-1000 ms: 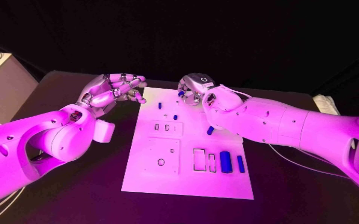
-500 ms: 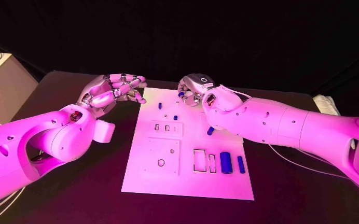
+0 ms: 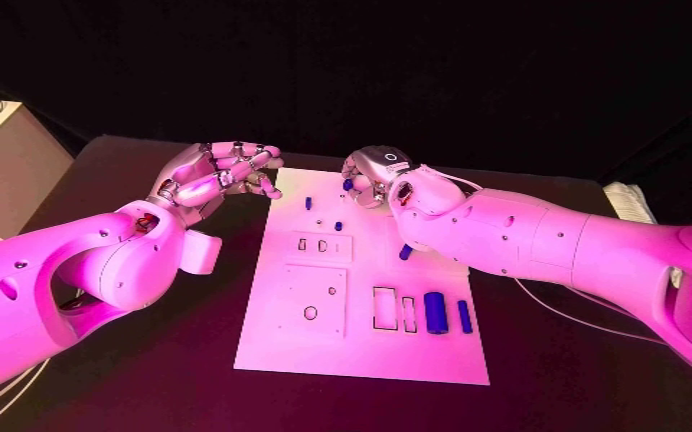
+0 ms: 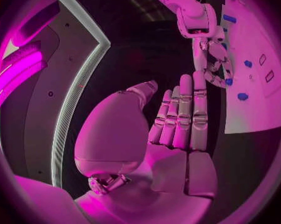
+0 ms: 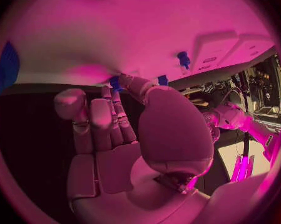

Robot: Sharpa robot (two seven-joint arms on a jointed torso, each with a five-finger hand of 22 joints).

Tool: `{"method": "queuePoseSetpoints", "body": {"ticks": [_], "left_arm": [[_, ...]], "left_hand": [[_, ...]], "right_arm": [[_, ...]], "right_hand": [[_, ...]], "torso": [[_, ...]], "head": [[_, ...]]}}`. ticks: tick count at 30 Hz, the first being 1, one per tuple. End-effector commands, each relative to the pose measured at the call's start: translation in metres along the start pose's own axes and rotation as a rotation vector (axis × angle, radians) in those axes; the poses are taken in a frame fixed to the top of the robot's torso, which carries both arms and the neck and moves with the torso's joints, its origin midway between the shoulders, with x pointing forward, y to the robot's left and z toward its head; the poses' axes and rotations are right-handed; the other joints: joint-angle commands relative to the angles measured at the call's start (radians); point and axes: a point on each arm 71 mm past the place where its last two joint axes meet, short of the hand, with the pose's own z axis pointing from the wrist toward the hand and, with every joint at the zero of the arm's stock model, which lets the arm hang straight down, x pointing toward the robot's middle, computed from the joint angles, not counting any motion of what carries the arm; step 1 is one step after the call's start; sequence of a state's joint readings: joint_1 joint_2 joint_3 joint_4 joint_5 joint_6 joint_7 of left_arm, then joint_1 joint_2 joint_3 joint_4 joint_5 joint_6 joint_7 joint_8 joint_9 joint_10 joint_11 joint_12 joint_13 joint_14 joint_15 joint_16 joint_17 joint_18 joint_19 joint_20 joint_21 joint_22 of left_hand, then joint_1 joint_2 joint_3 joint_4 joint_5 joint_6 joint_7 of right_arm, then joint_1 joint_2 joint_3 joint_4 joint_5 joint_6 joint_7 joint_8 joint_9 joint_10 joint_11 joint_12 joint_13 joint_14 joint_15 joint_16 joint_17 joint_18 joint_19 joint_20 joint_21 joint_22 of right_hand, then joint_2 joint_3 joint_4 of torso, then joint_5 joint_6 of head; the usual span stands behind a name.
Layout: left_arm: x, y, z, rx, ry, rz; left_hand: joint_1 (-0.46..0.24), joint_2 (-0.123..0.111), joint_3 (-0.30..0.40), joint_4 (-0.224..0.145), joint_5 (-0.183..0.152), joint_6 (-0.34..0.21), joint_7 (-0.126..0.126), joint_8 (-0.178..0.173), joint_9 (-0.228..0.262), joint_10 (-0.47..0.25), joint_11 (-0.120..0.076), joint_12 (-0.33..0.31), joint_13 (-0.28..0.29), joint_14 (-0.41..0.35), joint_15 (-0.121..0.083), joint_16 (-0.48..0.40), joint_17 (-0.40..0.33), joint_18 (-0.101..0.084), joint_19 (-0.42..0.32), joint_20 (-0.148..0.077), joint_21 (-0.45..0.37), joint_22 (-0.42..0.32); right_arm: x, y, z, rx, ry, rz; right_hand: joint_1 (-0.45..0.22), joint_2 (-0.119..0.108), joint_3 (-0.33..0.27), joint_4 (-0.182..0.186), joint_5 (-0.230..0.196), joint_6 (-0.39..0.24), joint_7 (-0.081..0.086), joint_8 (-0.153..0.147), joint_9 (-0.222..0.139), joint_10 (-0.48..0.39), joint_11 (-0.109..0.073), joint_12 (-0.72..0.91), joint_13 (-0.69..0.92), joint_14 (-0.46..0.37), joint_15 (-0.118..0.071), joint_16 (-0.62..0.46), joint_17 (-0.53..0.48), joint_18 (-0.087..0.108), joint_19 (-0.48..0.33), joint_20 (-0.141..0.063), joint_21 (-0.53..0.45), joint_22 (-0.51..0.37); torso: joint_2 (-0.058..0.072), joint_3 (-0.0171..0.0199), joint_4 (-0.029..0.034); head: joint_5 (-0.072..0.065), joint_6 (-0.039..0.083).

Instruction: Assemble the parts on the task board

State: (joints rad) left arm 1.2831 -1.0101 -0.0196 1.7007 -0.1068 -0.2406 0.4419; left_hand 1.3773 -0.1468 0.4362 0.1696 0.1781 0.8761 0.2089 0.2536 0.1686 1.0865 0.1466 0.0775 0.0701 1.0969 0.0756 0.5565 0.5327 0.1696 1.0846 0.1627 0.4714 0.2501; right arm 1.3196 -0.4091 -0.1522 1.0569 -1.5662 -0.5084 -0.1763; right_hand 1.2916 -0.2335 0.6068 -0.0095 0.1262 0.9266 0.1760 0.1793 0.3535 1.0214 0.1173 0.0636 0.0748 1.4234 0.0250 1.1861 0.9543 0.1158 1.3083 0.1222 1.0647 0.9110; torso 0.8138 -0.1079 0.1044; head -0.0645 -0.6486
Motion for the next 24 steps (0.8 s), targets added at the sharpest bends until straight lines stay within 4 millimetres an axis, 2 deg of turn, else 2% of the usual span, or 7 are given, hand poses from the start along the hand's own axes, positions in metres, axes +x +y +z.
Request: {"method": "queuePoseSetpoints", "body": {"ticks": [1,7,14,17,21,23,24], "left_arm": [[0.002,-0.001,0.001,0.007,0.021,-0.005],[0.001,-0.001,0.001,0.006,0.019,-0.004],[-0.002,-0.001,0.0,0.003,0.014,-0.001],[-0.004,0.0,0.0,0.002,0.012,-0.001],[-0.005,0.0,-0.001,0.001,0.01,0.0],[-0.005,0.0,-0.001,0.0,0.01,0.001],[-0.005,0.0,-0.001,0.0,0.01,0.001]], "left_hand": [[-0.001,0.0,0.006,0.002,-0.002,0.0,0.003,-0.005,0.002,0.0,0.001,-0.007,0.0,-0.006,-0.001,0.006,0.001,0.009,-0.006,-0.001,0.005,0.001],[-0.001,0.0,0.006,0.002,-0.002,0.0,0.003,-0.005,0.002,0.0,0.001,-0.007,0.0,-0.006,-0.001,0.006,0.001,0.009,-0.006,-0.001,0.005,0.001],[-0.001,0.0,0.006,0.002,-0.002,0.0,0.003,-0.005,0.002,0.0,0.001,-0.007,0.0,-0.006,-0.001,0.006,0.001,0.009,-0.006,-0.001,0.005,0.001],[-0.001,0.0,0.006,0.002,-0.002,0.0,0.003,-0.005,0.002,0.0,0.001,-0.007,0.0,-0.006,-0.001,0.006,0.001,0.009,-0.006,-0.001,0.005,0.001],[-0.001,0.0,0.006,0.002,-0.002,0.0,0.003,-0.005,0.002,0.0,0.001,-0.007,0.0,-0.006,-0.001,0.006,0.001,0.009,-0.006,-0.001,0.005,0.001],[-0.002,-0.001,0.006,0.002,-0.002,0.0,0.004,-0.005,0.002,0.0,0.001,-0.007,0.0,-0.008,-0.001,0.008,0.002,0.009,-0.008,-0.001,0.008,0.003],[-0.002,-0.001,0.006,0.002,-0.002,0.0,0.004,-0.005,0.002,0.0,0.001,-0.007,0.0,-0.008,-0.001,0.008,0.002,0.009,-0.008,-0.001,0.008,0.003]], "right_arm": [[0.001,0.0,-0.001,-0.01,0.011,-0.008],[-0.005,-0.005,-0.012,-0.017,-0.021,0.007],[-0.026,-0.027,-0.035,0.039,-0.071,0.131],[-0.035,-0.04,-0.045,0.082,-0.07,0.203],[-0.046,-0.059,-0.058,0.129,-0.034,0.259],[-0.048,-0.068,-0.063,0.147,-0.009,0.266],[-0.049,-0.073,-0.065,0.155,0.004,0.266]], "right_hand": [[0.006,-0.005,-0.029,0.001,0.012,-0.012,-0.001,-0.012,-0.004,-0.021,0.001,0.001,-0.005,-0.012,0.0,-0.014,-0.022,0.024,-0.013,0.0,-0.032,-0.033],[0.038,0.007,-0.11,0.01,0.023,-0.022,-0.007,-0.031,-0.01,-0.046,-0.001,0.018,-0.008,-0.023,-0.001,-0.029,-0.049,0.029,-0.015,-0.001,-0.072,-0.069],[0.048,0.016,-0.124,0.023,0.031,-0.004,-0.002,-0.031,-0.01,-0.012,-0.004,0.051,-0.002,-0.019,-0.003,-0.022,-0.043,0.03,-0.011,-0.004,-0.087,-0.08],[0.038,0.008,-0.117,0.036,0.031,0.003,-0.007,-0.035,-0.012,0.036,-0.011,0.093,0.007,0.003,-0.009,0.022,0.01,0.018,0.022,-0.008,-0.037,-0.017],[0.024,-0.012,-0.109,0.047,0.056,0.009,-0.022,-0.041,-0.012,0.179,-0.042,0.19,0.052,0.049,-0.032,0.104,0.122,-0.01,0.09,-0.027,0.09,0.135],[0.024,-0.024,-0.128,0.047,0.067,0.004,-0.032,-0.047,-0.013,0.245,-0.06,0.259,0.098,0.07,-0.047,0.151,0.192,-0.028,0.126,-0.041,0.17,0.23],[0.031,-0.029,-0.166,0.051,0.077,-0.004,-0.031,-0.052,-0.012,0.223,-0.062,0.338,0.17,0.072,-0.051,0.161,0.205,-0.036,0.138,-0.047,0.204,0.27]], "torso": [[0.0,0.0004,-0.0016],[-0.001,0.0018,-0.0026],[-0.002,0.0063,-0.0158],[-0.002,0.0089,-0.0215],[-0.004,0.0128,-0.027],[-0.004,0.0147,-0.0294],[-0.004,0.0159,-0.0307]], "head": [[0.002,-0.002],[0.001,-0.001],[0.002,0.001],[0.002,0.003],[0.002,0.007],[0.004,0.01],[0.004,0.01]]}}
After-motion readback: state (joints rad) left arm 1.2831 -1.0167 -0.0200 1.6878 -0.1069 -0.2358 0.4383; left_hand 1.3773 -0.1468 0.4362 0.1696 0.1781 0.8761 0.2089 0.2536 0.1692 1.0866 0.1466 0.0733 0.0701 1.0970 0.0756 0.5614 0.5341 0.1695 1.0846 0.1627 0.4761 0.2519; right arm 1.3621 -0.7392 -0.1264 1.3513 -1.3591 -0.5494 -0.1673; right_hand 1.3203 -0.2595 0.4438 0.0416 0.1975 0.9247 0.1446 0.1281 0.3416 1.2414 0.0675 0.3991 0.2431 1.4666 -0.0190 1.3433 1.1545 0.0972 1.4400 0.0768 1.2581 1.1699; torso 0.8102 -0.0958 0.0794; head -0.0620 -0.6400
